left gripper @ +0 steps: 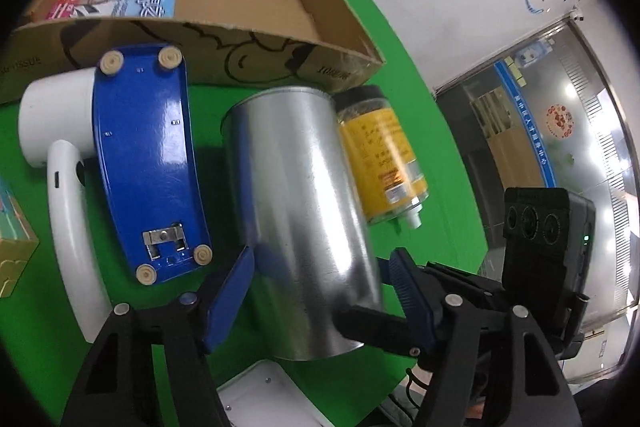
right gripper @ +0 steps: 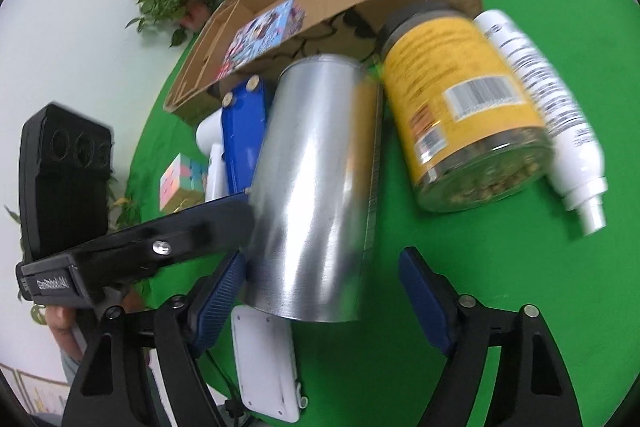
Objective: Organize rigid objects
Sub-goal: 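Reach the right tool to the silver metal cylinder and grasp it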
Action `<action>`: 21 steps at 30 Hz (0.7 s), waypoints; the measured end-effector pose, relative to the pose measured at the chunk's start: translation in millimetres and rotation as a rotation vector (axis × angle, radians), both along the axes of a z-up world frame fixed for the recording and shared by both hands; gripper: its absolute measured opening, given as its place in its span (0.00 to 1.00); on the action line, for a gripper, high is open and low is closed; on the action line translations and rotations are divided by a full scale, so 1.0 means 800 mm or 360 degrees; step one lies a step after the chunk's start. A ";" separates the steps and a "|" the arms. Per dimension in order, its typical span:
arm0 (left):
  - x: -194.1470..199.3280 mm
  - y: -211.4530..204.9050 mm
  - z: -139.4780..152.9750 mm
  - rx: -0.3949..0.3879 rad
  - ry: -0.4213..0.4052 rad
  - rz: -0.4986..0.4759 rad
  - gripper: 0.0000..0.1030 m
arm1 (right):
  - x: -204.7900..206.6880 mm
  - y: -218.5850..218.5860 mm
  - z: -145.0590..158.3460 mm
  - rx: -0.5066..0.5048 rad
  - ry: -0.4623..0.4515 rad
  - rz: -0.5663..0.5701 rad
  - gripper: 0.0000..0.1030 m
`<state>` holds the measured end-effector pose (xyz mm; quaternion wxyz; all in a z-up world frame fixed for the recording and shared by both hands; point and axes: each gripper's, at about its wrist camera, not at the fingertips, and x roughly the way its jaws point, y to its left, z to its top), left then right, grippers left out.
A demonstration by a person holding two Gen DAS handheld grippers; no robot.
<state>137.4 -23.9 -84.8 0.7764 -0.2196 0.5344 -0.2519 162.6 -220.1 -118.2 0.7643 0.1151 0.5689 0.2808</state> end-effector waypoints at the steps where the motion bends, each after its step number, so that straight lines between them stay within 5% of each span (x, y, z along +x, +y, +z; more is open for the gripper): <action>1: 0.000 -0.001 -0.002 -0.0014 0.0027 0.0011 0.67 | 0.001 0.001 -0.003 0.0005 0.0006 0.0010 0.73; 6: -0.009 -0.007 -0.013 -0.0184 0.0097 -0.0017 0.66 | 0.002 0.009 0.010 -0.0218 -0.0165 0.0084 0.72; 13: -0.025 0.013 -0.010 -0.0092 0.0083 0.0041 0.59 | -0.043 0.088 0.019 -0.0817 -0.0591 0.0368 0.73; 17: -0.030 0.054 -0.006 -0.0068 0.0116 0.0213 0.65 | -0.043 0.087 0.044 -0.0437 -0.0531 0.0493 0.80; 21: -0.022 0.063 -0.016 -0.0193 0.0180 0.0207 0.65 | -0.001 0.054 0.047 -0.0208 -0.0328 0.0293 0.86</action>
